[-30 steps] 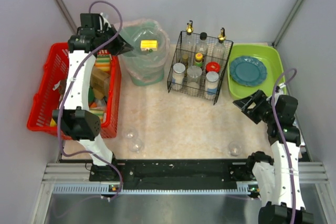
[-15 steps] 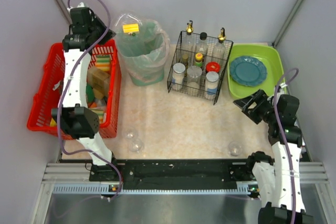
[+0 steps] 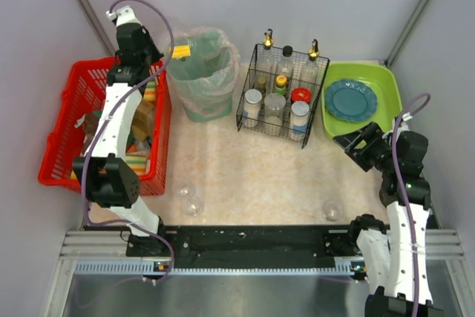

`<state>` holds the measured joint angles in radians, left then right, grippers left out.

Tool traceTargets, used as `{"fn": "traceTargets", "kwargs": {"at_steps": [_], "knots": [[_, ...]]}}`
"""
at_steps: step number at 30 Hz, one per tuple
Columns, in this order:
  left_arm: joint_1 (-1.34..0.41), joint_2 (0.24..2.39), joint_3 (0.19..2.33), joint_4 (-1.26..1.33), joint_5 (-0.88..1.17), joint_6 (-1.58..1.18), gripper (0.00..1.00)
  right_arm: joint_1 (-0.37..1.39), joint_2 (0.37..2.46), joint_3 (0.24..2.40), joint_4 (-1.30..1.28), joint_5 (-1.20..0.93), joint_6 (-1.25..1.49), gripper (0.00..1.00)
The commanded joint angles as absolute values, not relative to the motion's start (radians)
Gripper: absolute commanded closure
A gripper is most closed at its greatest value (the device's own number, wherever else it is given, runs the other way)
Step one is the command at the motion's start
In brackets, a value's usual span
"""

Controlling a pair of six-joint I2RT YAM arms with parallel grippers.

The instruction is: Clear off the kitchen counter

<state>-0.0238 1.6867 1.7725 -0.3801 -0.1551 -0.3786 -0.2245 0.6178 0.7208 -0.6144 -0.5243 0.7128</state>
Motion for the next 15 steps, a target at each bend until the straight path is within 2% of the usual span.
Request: {"fn": "traceTargets", "kwargs": {"at_steps": [1, 15], "knots": [[-0.075, 1.554, 1.691, -0.108, -0.316, -0.244, 1.0, -0.216, 0.629, 0.77, -0.586, -0.514, 0.727, 0.27], [-0.205, 1.551, 1.644, 0.075, -0.638, -0.008, 1.0, -0.216, 0.621, 0.765, -0.584, -0.515, 0.716, 0.27]]}}
